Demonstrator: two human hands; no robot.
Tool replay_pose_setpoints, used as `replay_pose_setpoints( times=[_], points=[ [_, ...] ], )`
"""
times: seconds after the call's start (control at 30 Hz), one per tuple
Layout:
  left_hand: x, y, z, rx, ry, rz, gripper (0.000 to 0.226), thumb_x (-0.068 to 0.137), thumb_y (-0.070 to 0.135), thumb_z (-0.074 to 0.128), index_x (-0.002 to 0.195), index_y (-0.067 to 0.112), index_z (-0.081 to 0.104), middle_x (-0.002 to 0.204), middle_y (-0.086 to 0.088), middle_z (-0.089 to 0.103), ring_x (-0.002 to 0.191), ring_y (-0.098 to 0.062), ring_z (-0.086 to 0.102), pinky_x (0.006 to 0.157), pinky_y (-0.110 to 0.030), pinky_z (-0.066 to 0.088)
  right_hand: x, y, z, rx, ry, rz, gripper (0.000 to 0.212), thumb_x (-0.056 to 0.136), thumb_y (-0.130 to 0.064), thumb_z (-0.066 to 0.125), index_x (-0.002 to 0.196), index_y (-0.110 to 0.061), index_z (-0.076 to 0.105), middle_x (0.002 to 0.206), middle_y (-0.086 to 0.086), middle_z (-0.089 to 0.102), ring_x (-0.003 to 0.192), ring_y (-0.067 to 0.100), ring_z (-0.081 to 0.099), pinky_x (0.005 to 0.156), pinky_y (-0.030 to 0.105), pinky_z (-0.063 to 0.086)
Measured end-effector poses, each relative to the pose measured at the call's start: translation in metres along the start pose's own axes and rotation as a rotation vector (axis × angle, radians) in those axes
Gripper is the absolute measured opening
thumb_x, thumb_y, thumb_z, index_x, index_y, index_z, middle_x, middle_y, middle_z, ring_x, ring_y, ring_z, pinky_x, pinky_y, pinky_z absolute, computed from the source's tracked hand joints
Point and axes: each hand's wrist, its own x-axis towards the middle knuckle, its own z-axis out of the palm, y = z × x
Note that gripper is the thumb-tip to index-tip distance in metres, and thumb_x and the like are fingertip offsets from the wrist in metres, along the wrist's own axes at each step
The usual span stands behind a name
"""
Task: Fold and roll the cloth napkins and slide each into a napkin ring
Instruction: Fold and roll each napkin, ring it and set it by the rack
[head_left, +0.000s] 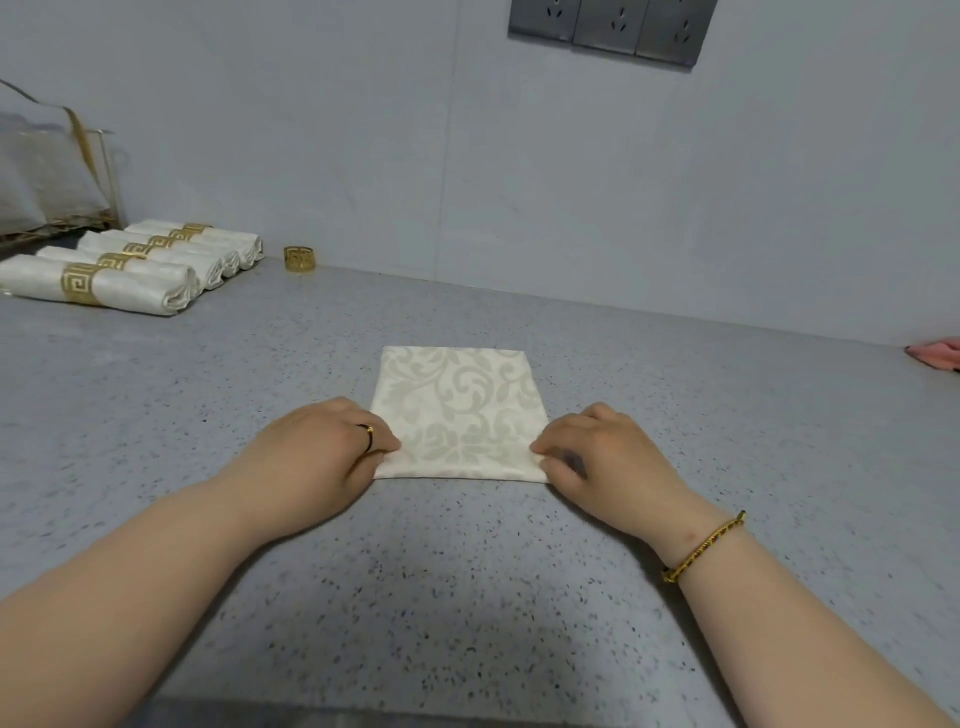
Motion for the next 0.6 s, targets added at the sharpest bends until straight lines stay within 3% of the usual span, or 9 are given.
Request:
replay_pose_setpoints(
  times=[0.03,0.1,0.2,0.27,0.37,0.47,0.6],
  points=[
    [-0.001,0.001,-0.001,-0.034,-0.015,-0.055,0.064,0.070,0.050,0.023,0.107,0.024,0.068,0.107,0.017,0.064,0.103,-0.008,0.058,0.082,-0.019,0.043,-0.002,0.002,-0.001,0.051,-0.054,0.019,0.030,0.088,-0.034,0.053,0.112,-0.020,0.064,0.116,-0.008,0.062,0.098,0.016,0.047,0.089,0.030,0.037],
    [-0.004,-0.002,0.000,-0.081,-0.061,-0.119,0.073,0.062,0.054,0.024,0.122,0.028,0.056,0.122,0.020,0.053,0.118,-0.001,0.043,0.094,-0.014,0.036,-0.005,0.006,-0.002,0.143,-0.137,0.050,0.043,0.084,-0.040,0.060,0.124,-0.023,0.055,0.126,-0.011,0.051,0.102,0.007,0.038,0.088,0.018,0.030],
    [-0.001,0.000,-0.008,-0.055,-0.124,-0.144,0.083,0.049,0.058,0.021,0.120,0.030,0.054,0.119,0.015,0.054,0.112,-0.002,0.044,0.093,-0.017,0.039,-0.004,0.006,-0.003,0.215,-0.137,0.085,0.042,0.083,-0.031,0.063,0.123,-0.022,0.054,0.128,-0.009,0.050,0.100,0.005,0.034,0.078,0.006,0.030],
    [0.004,0.002,-0.013,-0.019,-0.162,-0.169,0.068,0.057,0.054,0.033,0.118,0.032,0.054,0.110,0.013,0.054,0.102,-0.004,0.047,0.087,-0.017,0.041,-0.003,0.006,-0.001,0.218,-0.122,0.087,0.035,0.085,-0.025,0.060,0.120,-0.020,0.057,0.123,-0.007,0.053,0.096,0.006,0.036,0.076,0.002,0.030],
    [0.014,0.003,-0.020,0.003,-0.218,-0.190,0.032,0.078,0.034,0.055,0.110,0.031,0.060,0.097,0.013,0.058,0.089,-0.005,0.052,0.075,-0.014,0.041,-0.001,0.005,-0.001,0.233,-0.087,0.101,0.023,0.086,-0.020,0.058,0.109,-0.018,0.062,0.104,-0.005,0.059,0.091,0.007,0.041,0.072,0.008,0.032],
    [0.025,-0.007,-0.028,-0.210,-0.273,-0.269,0.013,0.078,0.020,0.063,0.085,0.031,0.065,0.079,0.021,0.062,0.074,0.003,0.057,0.061,-0.005,0.040,0.002,0.005,-0.002,0.385,-0.043,0.189,0.008,0.086,-0.019,0.059,0.088,-0.021,0.066,0.080,-0.011,0.057,0.069,-0.002,0.047,0.063,0.009,0.036],
    [0.029,-0.023,-0.027,-0.619,-0.244,-0.404,0.004,0.068,0.029,0.068,0.065,0.029,0.070,0.060,0.013,0.067,0.056,0.005,0.057,0.062,-0.012,0.041,0.005,0.010,-0.005,0.631,-0.040,0.354,0.018,0.085,-0.018,0.062,0.067,-0.023,0.061,0.057,-0.015,0.052,0.048,-0.007,0.046,0.051,0.004,0.035]
  ],
)
